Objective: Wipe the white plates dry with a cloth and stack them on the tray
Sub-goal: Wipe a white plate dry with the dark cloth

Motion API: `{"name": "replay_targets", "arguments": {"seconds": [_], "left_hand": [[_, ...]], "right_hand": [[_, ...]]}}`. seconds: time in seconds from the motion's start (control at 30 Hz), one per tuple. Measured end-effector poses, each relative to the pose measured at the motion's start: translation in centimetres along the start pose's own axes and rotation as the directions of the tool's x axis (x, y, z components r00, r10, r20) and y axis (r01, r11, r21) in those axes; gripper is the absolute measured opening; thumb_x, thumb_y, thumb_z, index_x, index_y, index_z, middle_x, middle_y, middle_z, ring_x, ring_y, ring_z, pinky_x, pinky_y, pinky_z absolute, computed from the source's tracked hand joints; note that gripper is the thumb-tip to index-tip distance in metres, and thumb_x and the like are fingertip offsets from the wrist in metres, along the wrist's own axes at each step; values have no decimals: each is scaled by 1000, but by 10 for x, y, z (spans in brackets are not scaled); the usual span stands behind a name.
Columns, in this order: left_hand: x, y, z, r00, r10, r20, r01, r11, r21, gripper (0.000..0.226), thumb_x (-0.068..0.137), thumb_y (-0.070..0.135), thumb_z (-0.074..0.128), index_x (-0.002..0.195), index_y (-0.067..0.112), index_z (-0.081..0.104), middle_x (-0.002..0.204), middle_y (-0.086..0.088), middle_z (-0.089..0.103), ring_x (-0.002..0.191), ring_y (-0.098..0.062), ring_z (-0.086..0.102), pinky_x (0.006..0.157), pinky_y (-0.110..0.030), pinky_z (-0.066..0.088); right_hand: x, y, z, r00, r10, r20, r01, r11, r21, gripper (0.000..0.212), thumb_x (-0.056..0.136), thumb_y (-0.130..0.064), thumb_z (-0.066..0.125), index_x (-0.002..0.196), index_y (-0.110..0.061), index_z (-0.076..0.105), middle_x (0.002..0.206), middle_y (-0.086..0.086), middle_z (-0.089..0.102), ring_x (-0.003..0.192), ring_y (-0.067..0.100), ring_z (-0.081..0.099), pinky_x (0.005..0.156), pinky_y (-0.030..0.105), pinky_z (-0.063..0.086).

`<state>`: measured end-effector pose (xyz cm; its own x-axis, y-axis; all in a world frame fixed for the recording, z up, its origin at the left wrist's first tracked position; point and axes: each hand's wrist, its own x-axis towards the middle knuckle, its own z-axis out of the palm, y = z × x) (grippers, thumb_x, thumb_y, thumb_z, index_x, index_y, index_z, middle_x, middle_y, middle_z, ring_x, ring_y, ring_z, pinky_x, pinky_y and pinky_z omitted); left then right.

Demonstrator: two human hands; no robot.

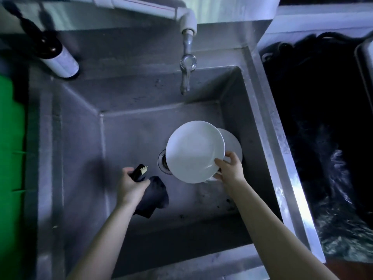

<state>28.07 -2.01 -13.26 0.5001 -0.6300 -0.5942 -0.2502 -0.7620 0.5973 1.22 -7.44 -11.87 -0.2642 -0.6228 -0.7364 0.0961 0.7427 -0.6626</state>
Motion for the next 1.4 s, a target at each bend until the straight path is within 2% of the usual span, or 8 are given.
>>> {"name": "replay_targets", "arguments": {"seconds": [0.17,0.43,0.63,0.73,0.93,1.13,1.23,1.4], "left_hand": [[-22,1,-51,947,150,-283,-152,988,15,17,82,11,74,85,12,56,83,-6,63,84,-32,61,71,-31,40],[-63,58,-81,637,610,-471,-611,772,174,17,90,9,65,88,2,50,88,-7,46,73,-21,46,66,-20,29],[-116,113,-51,495,822,-282,-769,565,298,23,91,26,58,85,7,46,104,-10,59,71,-24,53,52,-34,42],[-142,123,-26,404,915,-13,-879,392,271,17,83,26,58,88,10,56,113,-4,60,84,-21,63,65,-34,49],[-152,119,-32,590,805,-70,-807,590,-25,47,87,1,61,129,21,51,124,7,50,91,-7,62,85,-32,54],[-173,125,-29,316,949,-7,-835,282,473,45,96,28,51,138,14,55,150,-2,44,142,-25,36,114,-41,31],[-185,134,-14,352,932,89,-852,279,443,55,98,30,35,151,14,34,163,4,20,151,-13,9,120,-37,16],[-175,169,-6,451,886,109,-780,331,531,60,101,30,30,157,16,12,164,5,4,151,-10,-4,122,-38,12]], "right_hand": [[-30,-31,15,991,-101,90,106,993,-52,24,93,-2,59,113,-16,56,99,9,67,88,29,68,55,29,58],[-80,-80,26,895,-354,273,420,873,-245,32,93,-4,53,114,-25,64,98,11,67,84,21,65,68,41,61],[-119,-100,24,824,-411,389,496,855,-148,34,93,-8,52,101,-33,73,87,7,64,79,17,61,68,40,57],[-134,-110,22,809,-430,400,479,877,-27,29,90,-10,50,93,-25,75,84,10,62,76,20,56,66,41,49],[-142,-126,1,790,-487,372,495,865,82,17,91,-13,54,88,-9,70,74,6,57,71,19,49,63,35,41],[-155,-131,-3,815,-475,332,411,877,248,34,99,-27,54,70,-20,71,78,6,68,74,24,60,67,32,49],[-159,-130,-5,794,-509,332,431,857,283,33,103,-39,50,95,-24,79,105,6,77,106,22,70,94,37,54],[-162,-125,-7,798,-523,300,463,850,251,29,102,-41,52,96,-31,79,103,-4,77,102,12,69,91,31,52]]}}
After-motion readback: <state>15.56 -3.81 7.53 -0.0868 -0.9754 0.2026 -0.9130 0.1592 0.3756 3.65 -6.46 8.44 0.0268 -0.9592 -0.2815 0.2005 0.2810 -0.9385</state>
